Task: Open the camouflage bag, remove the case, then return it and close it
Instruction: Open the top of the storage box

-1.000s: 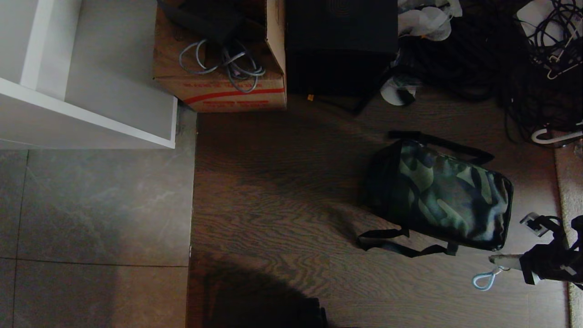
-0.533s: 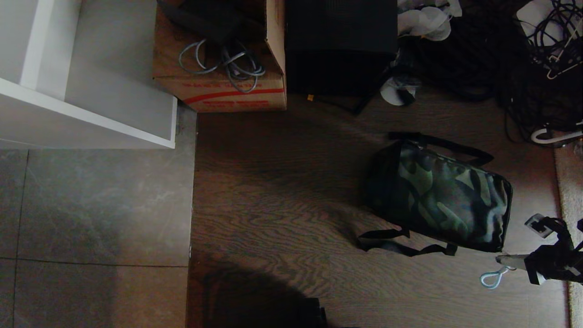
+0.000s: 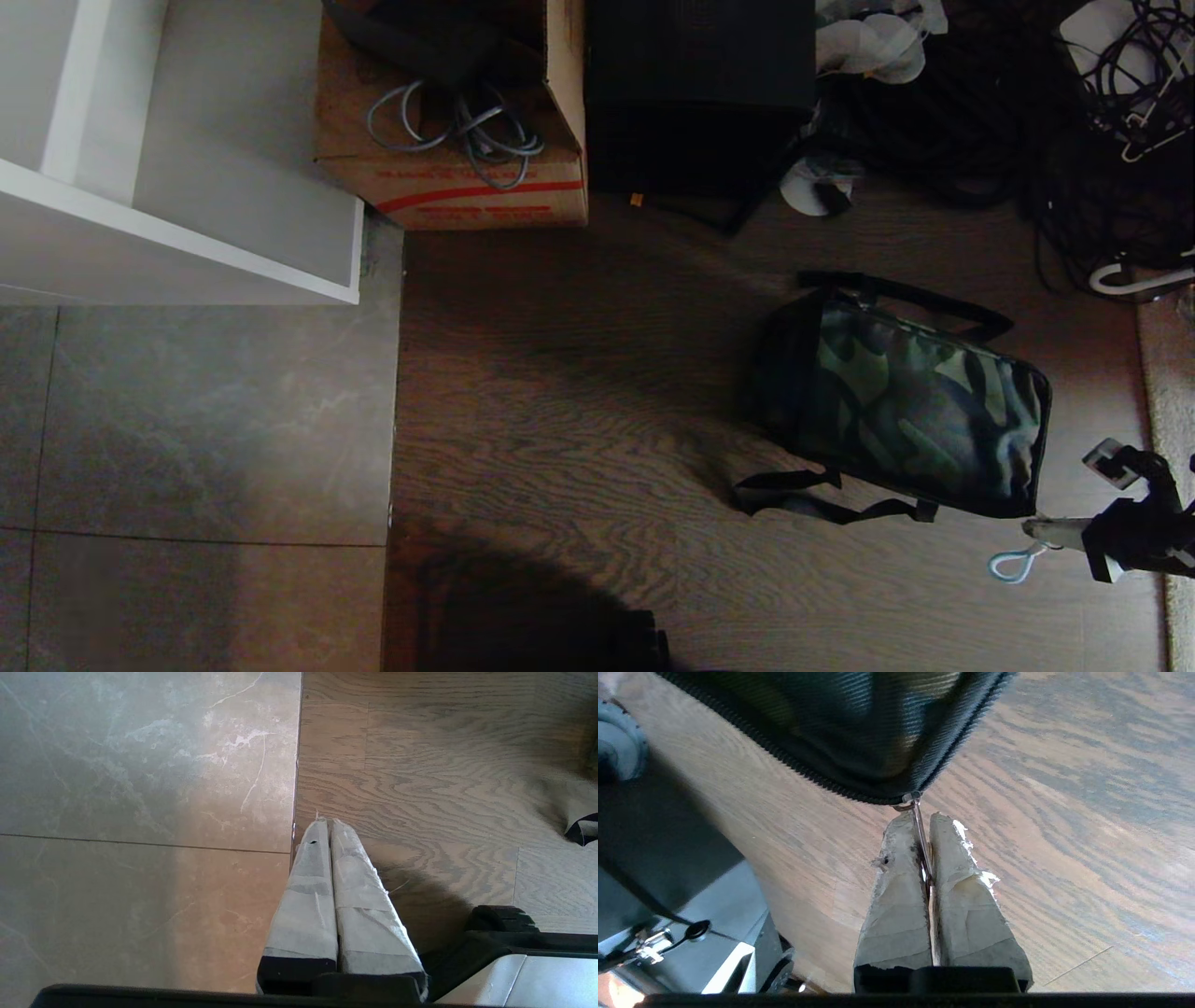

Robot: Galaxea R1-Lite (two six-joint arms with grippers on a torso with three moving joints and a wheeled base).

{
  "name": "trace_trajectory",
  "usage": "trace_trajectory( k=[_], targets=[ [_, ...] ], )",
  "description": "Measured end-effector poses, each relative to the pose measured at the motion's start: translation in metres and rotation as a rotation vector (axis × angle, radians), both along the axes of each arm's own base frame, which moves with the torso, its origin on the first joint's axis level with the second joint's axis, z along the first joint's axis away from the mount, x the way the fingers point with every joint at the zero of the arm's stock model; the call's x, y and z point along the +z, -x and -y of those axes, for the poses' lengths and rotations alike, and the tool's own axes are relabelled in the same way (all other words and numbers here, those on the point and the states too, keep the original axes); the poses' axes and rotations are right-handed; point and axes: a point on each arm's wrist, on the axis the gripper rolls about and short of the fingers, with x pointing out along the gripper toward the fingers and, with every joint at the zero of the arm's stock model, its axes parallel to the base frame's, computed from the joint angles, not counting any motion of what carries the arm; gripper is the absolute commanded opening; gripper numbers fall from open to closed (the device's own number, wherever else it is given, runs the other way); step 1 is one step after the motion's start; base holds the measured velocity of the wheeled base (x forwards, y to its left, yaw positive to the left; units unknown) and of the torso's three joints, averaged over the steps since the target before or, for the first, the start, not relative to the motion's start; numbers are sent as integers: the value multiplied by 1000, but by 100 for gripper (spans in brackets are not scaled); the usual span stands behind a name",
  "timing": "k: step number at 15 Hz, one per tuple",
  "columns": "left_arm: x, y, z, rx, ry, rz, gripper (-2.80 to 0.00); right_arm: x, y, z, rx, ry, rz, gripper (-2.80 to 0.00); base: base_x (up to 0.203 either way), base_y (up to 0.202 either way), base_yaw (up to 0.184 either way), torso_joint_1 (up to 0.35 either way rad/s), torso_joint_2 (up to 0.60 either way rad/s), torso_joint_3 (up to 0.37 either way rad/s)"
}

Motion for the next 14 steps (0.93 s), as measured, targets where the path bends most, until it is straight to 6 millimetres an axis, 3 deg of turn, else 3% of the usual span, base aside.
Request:
trace_trajectory(
  k=[14],
  targets=[
    [0, 0, 0, 0, 0, 0, -280, 12, -18, 14, -8, 5, 42, -280, 0, 0, 0, 0, 0, 0]
  ],
)
